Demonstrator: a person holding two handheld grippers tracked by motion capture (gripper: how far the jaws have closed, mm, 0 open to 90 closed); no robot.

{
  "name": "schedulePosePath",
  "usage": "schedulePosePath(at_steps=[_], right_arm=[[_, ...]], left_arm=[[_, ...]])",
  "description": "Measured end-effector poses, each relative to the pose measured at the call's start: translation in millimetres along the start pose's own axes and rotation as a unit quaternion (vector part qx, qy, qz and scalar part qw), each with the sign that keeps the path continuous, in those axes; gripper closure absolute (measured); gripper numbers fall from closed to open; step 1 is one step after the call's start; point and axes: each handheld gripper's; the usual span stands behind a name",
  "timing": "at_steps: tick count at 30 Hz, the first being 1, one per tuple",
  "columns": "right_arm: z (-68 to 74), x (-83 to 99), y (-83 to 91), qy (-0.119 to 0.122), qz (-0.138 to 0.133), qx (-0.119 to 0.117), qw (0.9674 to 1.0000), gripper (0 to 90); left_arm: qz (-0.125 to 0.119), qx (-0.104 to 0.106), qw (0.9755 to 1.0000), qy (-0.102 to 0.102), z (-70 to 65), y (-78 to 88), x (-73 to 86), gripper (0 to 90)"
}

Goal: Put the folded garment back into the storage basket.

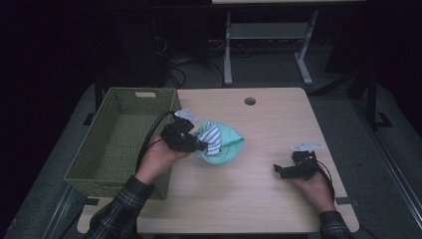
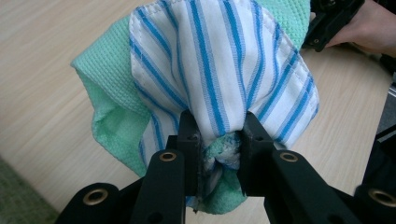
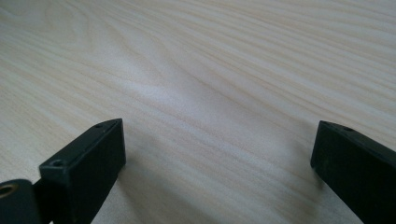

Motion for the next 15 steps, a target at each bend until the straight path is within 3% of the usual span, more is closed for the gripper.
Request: schedulePosePath(at_steps=[3,15], right_arm=[[0.0,0.0,0.0,0.0,0.0,0.0,1.0,2.6],[0.0,0.0,0.0,0.0,0.0,0.0,1.0,2.6]], left_arm=[[0.001,-0.008,1.0,-0.002,6.9,7.5,1.6,73.6],[-0.012,-0.032,0.9992,0.019,23.4,32.9,11.4,73.6]])
Point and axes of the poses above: each handheld gripper's, and its own axes: y roughly backward along the jaws, x roughly out of its underside, z roughly to its left, and after that the axes turned 5 degrees about -x, right-handed
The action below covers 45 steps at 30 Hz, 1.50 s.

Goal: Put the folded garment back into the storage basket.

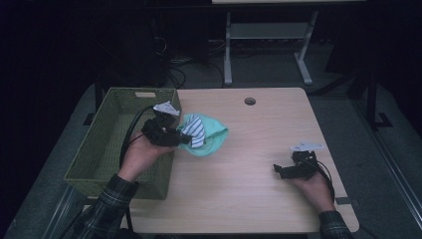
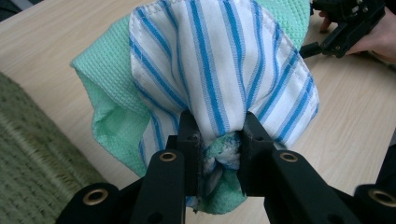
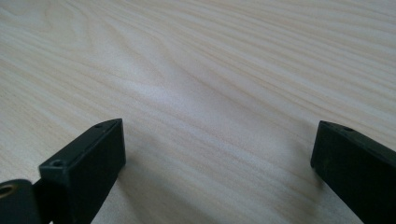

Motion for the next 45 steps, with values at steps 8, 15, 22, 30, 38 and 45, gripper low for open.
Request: schedulePosePath(at_steps=[8,15,22,30,38,45], right_arm=[[0.2,-0.4,-0.6,-0.002,0.0,0.002,1.0,2.2],[0.2,-0.4,-0.6,-0.002,0.0,0.002,1.0,2.2],[0.1,-0.4,-0.6,-0.002,-0.001,0.002,1.0,2.2],[-0.3,-0.4,-0.7,0.001,-0.002,0.003,1.0,2.2],[-0.3,-0.4,-0.7,0.001,-0.002,0.002,1.0,2.2],[-0.3,-0.4,-0.8,0.001,-0.002,0.002,1.0,2.2]], left_arm=[[-0.007,-0.016,0.9998,0.013,8.1,14.1,5.4,73.6],[-0.006,-0.041,0.9988,0.026,19.6,30.3,10.9,73.6],[-0.004,-0.071,0.9965,0.044,34.8,46.9,23.5,73.6],[-0.009,-0.092,0.9934,0.068,51.7,62.7,37.7,73.6],[-0.003,-0.117,0.9894,0.086,67.6,69.1,51.7,73.5],[0.0,-0.135,0.9849,0.109,83.7,71.8,68.0,73.6]])
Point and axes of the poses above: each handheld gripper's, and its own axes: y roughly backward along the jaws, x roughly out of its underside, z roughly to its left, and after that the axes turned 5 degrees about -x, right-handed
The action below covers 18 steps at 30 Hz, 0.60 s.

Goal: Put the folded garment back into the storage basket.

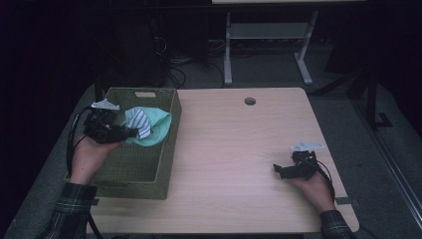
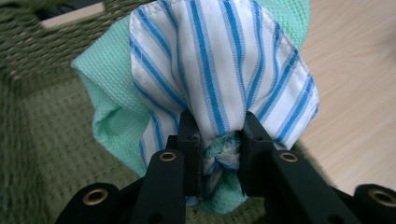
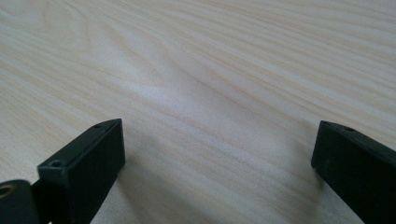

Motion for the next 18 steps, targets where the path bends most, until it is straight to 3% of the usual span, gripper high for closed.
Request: schedulePosePath(at_steps=[6,12,18], right_arm=[[0.1,-0.1,0.0,-0.001,0.0,0.0,1.0,2.2],[0.2,-0.1,-0.1,-0.001,0.0,0.0,1.0,2.2],[0.2,-0.1,-0.1,-0.001,0.0,0.0,1.0,2.2]], left_arm=[[0.015,-0.024,0.9995,0.01,15.0,-8.0,11.0,73.5],[0.031,-0.031,0.9987,0.027,29.1,-21.2,24.0,73.6],[0.045,-0.034,0.998,0.028,36.5,-36.4,30.4,73.5]])
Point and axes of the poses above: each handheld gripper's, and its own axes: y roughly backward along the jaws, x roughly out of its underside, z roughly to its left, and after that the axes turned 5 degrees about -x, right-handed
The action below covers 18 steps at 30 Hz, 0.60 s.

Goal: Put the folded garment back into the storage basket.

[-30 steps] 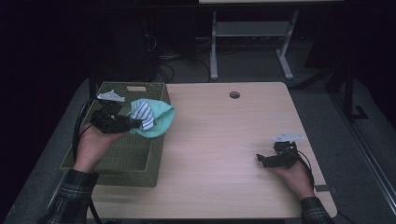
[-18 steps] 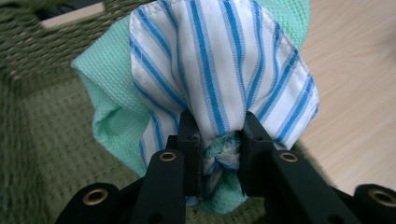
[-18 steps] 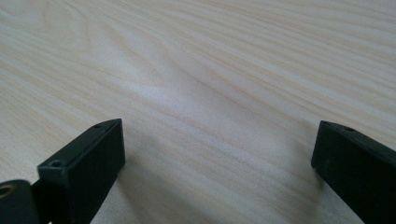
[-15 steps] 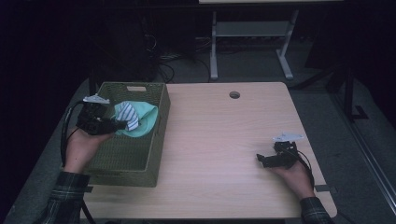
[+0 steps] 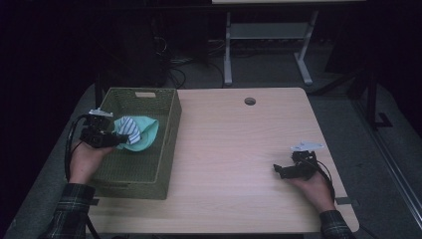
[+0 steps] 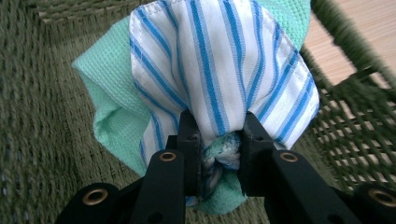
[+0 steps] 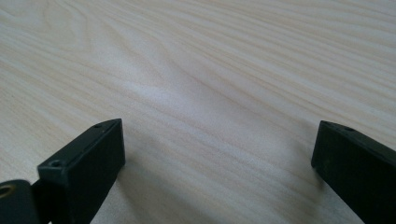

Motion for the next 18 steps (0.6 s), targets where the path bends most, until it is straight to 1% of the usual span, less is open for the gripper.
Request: schedulePosePath(at_steps=[2,3,5,12,13,16,18], right_arm=[[0.0,0.0,0.0,0.0,0.0,0.0,1.0,2.2],[-0.1,0.0,0.0,0.0,0.0,0.0,1.0,2.2],[0.0,0.0,0.0,0.0,0.0,0.0,1.0,2.2],[0.0,0.0,0.0,0.0,0.0,0.0,1.0,2.2],[0.0,0.0,0.0,0.0,0.0,0.0,1.0,2.2],[-0.1,0.0,0.0,0.0,0.0,0.0,1.0,2.2],[0.0,0.0,0.0,0.0,0.0,0.0,1.0,2.2]], left_arm=[[0.008,0.001,1.0,0.0,0.7,-6.6,1.4,73.4],[0.011,0.002,0.9999,-0.005,1.5,-9.9,2.1,73.4],[0.017,0.004,0.9998,-0.003,2.1,-16.7,3.1,73.3],[0.038,0.014,0.9989,-0.023,1.0,-37.9,2.5,72.9],[0.041,0.017,0.9988,-0.021,0.0,-41.4,2.7,72.7],[0.053,0.023,0.998,-0.026,-0.9,-48.9,3.4,72.0],[0.058,0.027,0.9977,-0.024,-2.0,-53.4,4.4,71.2]])
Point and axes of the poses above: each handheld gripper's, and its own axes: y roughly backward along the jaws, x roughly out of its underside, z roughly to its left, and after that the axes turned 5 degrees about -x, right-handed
